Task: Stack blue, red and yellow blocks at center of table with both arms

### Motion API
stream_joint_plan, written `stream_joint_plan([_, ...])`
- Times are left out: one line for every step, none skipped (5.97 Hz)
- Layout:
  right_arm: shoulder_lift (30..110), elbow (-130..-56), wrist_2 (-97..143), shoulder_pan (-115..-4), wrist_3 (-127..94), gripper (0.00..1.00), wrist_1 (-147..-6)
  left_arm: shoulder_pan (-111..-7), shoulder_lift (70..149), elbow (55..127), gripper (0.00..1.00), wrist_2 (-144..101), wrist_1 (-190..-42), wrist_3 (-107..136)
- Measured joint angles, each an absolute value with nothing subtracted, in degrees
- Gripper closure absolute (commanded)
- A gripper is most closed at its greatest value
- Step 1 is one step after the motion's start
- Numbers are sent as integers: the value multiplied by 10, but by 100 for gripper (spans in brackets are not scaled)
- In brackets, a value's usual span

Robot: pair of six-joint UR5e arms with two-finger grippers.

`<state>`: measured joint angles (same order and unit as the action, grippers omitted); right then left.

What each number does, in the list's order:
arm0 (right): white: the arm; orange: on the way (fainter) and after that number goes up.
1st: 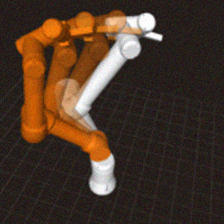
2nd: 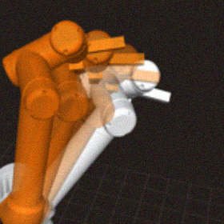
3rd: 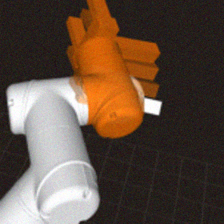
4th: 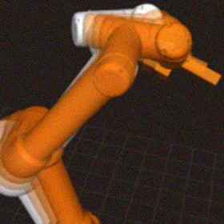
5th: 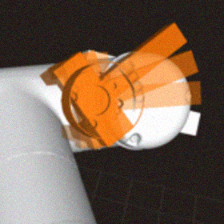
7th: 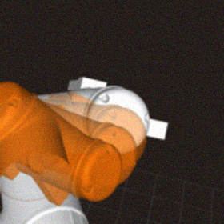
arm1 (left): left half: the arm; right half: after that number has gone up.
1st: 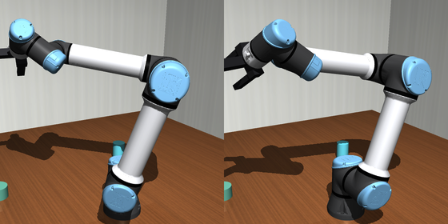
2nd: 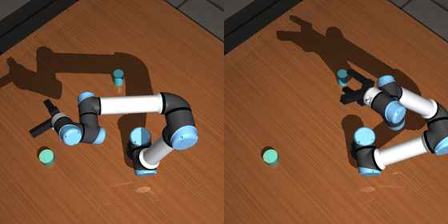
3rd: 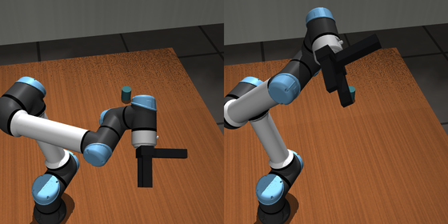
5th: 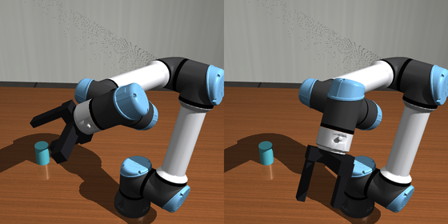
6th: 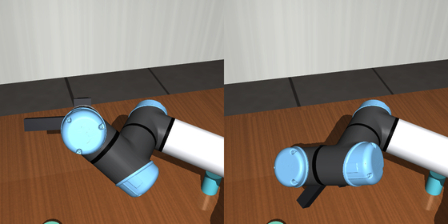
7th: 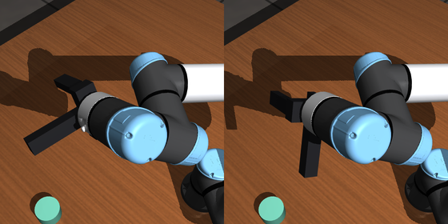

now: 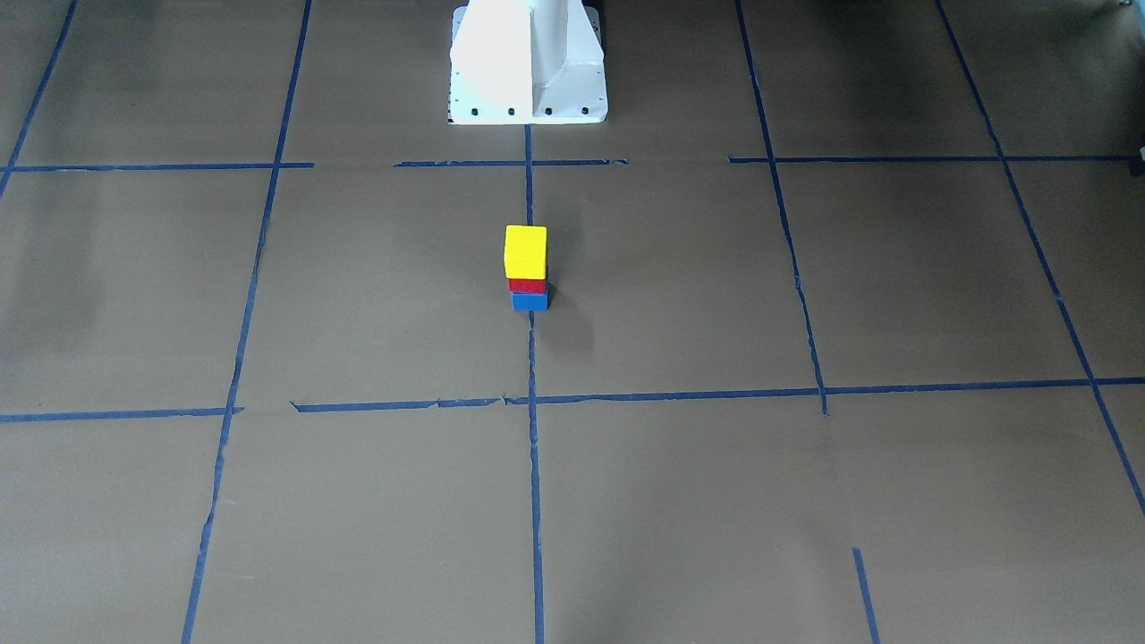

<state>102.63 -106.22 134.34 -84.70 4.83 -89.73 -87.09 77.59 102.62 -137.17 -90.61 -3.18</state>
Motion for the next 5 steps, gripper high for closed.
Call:
stream_joint_plan([1030, -1060, 1345, -848, 50, 0, -897, -871, 778, 1026, 0, -1373, -906, -31])
stream_joint_plan([1030, -1056, 1346, -848, 50, 0, -897, -870, 781, 1023, 0, -1373, -905, -31])
stream_joint_plan([1030, -1054, 1348, -848, 50, 0, -897, -870, 784, 1019, 0, -1374, -905, -32])
stream_joint_plan([1032, -1055, 1349, -850, 50, 0, -897, -870, 786, 1018, 0, -1374, -905, -33])
stream_joint_plan([1035, -1058, 1352, -854, 50, 0, -897, -869, 786, 1018, 0, -1373, -905, -34])
